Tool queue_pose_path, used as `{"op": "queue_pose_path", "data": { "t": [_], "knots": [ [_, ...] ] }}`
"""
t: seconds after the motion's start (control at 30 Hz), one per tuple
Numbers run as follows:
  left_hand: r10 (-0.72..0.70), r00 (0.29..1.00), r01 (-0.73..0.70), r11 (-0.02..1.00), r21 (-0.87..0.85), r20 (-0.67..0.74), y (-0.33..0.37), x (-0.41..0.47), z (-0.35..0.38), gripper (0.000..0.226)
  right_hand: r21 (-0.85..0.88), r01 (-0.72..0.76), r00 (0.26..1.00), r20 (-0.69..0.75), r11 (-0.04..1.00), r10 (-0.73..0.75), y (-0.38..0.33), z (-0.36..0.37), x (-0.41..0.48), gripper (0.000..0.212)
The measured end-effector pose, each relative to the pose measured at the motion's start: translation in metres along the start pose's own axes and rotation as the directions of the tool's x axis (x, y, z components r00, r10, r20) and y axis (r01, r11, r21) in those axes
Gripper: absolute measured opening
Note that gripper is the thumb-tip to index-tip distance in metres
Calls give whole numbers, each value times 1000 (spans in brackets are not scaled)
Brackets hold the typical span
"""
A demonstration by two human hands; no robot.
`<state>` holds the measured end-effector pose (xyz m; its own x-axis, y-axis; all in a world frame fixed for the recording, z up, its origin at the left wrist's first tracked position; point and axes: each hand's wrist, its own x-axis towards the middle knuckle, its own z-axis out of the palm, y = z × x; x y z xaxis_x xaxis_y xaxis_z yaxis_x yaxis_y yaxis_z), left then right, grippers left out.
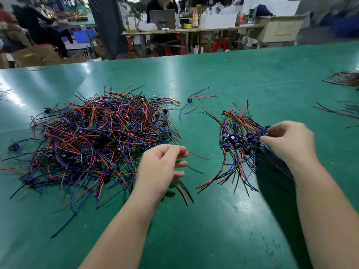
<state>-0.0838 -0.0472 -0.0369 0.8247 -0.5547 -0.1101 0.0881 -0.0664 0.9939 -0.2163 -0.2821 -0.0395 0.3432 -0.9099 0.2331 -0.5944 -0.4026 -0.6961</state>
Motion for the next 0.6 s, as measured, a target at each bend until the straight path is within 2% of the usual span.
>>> {"op": "queue_pose_path", "data": {
  "t": [0.03, 0.1, 0.17, 0.23, 0.3, 0.37, 0.47, 0.6],
  "knots": [
    [128, 990, -115, 973, 202, -54, -4, 2, -3, 18, -105, -16, 1000, 6, 994, 17, 3, 3, 2, 14],
    [361, 932, -288, 778, 559, -22, -8, 3, -9, 11, -183, -75, 997, 4, 980, 77, 6, 8, 3, 23],
    [417, 905, -346, 616, 707, 80, -11, 3, -13, 10, -202, -109, 994, -20, 973, 107, 5, 10, 2, 24],
    [335, 937, -273, 525, 806, 99, -14, 3, -16, 19, -216, -107, 994, -12, 970, 107, 4, 13, 1, 21],
    [254, 965, -167, 391, 905, 68, -15, 3, -17, 32, -277, -102, 994, 15, 956, 110, 3, 13, 0, 17],
    [240, 969, -125, 290, 949, 54, -17, 3, -18, 40, -334, -92, 993, 38, 938, 111, 2, 11, -1, 11],
    [278, 958, -121, 197, 973, 62, -16, 3, -19, 44, -398, -65, 996, 30, 915, 84, -3, 8, -4, 13],
    [275, 959, -109, 111, 988, 75, -17, 4, -21, 35, -494, -39, 997, 33, 868, 64, -6, 12, -10, 23]
  ]
}}
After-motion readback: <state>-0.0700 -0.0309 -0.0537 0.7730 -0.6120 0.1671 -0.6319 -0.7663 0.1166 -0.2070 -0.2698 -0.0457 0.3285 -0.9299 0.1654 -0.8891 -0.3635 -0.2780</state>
